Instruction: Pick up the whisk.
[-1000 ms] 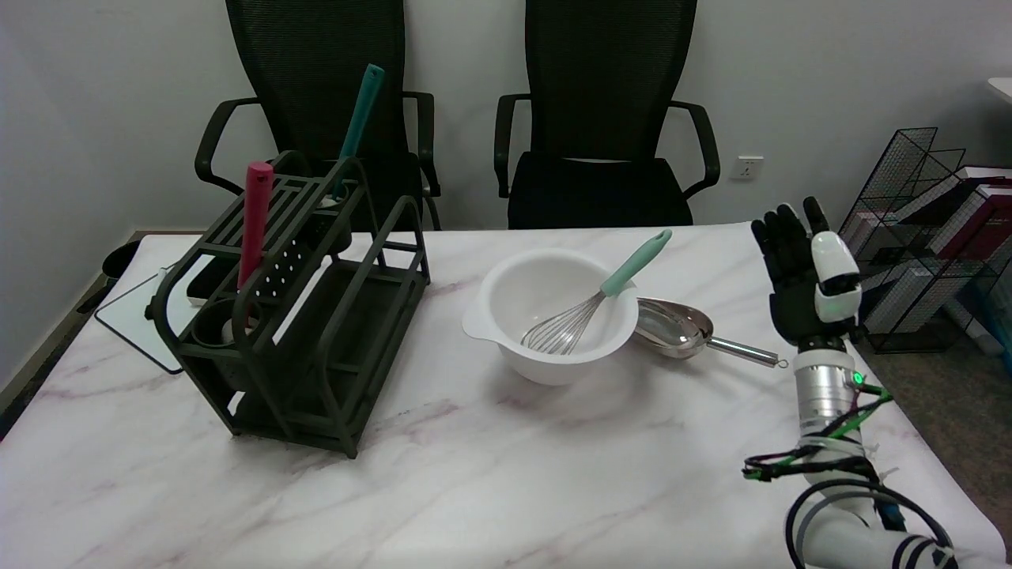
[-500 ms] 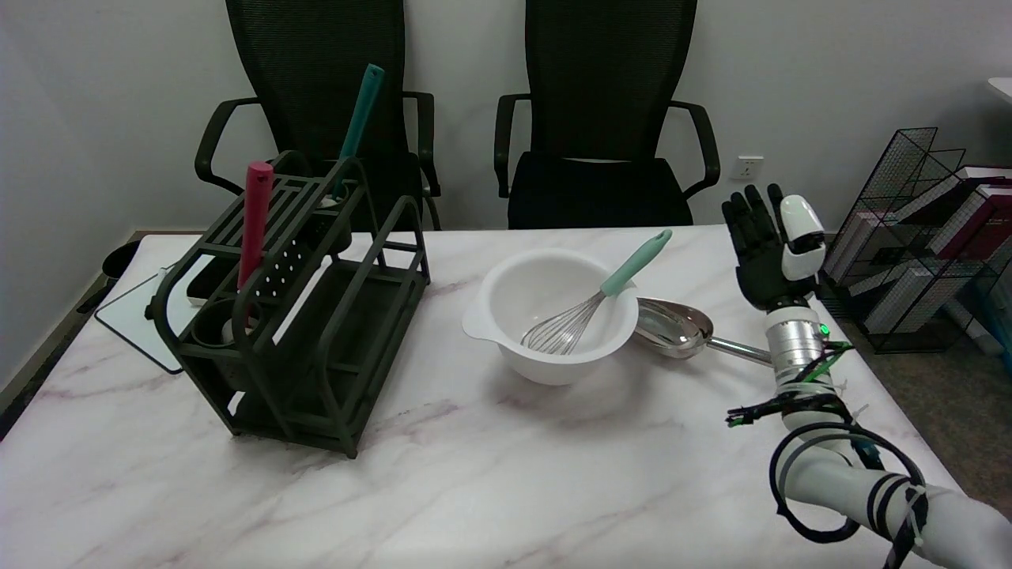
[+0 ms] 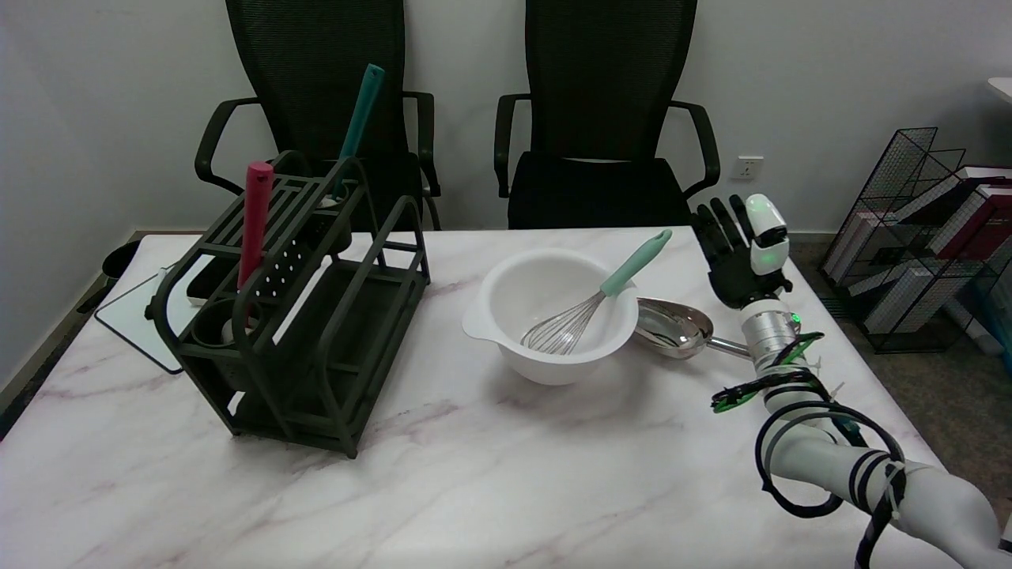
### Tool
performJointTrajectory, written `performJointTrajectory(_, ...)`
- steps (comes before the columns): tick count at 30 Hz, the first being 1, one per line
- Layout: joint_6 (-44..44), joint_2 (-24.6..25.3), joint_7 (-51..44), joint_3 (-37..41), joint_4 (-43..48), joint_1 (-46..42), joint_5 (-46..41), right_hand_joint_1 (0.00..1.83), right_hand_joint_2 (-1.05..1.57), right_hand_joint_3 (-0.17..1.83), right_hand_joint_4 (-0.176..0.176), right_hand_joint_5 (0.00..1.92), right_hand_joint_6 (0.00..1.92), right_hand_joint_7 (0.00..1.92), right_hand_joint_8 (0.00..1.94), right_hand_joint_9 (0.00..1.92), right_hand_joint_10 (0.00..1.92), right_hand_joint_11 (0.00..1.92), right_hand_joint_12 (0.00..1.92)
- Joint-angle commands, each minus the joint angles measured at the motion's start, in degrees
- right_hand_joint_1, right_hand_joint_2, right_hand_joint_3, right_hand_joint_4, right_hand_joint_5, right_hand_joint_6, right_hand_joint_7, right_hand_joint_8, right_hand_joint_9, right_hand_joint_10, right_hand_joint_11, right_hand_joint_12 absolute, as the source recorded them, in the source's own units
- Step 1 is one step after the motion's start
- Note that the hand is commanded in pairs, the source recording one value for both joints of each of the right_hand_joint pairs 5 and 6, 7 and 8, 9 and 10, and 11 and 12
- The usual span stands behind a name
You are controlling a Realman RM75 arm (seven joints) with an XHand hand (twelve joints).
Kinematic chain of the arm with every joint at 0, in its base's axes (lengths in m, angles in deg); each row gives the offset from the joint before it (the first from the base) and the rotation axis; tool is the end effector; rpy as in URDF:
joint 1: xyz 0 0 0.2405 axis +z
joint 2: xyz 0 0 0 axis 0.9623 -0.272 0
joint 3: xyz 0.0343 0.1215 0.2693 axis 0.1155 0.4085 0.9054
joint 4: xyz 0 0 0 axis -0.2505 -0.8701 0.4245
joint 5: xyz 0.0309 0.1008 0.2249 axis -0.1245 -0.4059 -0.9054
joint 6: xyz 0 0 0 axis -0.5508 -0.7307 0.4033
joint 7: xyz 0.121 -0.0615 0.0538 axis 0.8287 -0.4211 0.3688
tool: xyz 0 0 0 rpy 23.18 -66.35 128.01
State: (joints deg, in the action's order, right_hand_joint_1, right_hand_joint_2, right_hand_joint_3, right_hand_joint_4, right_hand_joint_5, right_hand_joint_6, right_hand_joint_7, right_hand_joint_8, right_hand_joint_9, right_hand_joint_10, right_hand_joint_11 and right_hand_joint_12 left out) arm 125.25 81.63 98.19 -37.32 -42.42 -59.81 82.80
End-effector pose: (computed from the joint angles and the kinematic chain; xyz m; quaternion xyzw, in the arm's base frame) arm -0.3975 -0.3757 0.4798 0.2437 -0.4816 0.7811 0.3140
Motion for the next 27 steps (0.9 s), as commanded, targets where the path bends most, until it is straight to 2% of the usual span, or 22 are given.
performJointTrajectory(1,-7.64,1.17,0.93,-3.74,1.68,3.89,0.31,0.97,0.10,1.05,0.000,0.07,0.07,0.30,0.30,0.36,0.36,0.33,0.33)
performJointTrajectory(8,-6.85,1.17,3.98,-4.24,-0.38,3.39,0.47,0.97,0.17,0.99,0.000,0.08,0.08,0.33,0.33,0.40,0.40,0.38,0.38)
performJointTrajectory(27,-5.24,1.17,4.17,-5.09,-5.93,1.19,0.47,0.96,0.30,0.96,0.000,0.12,0.12,0.37,0.37,0.42,0.42,0.40,0.40)
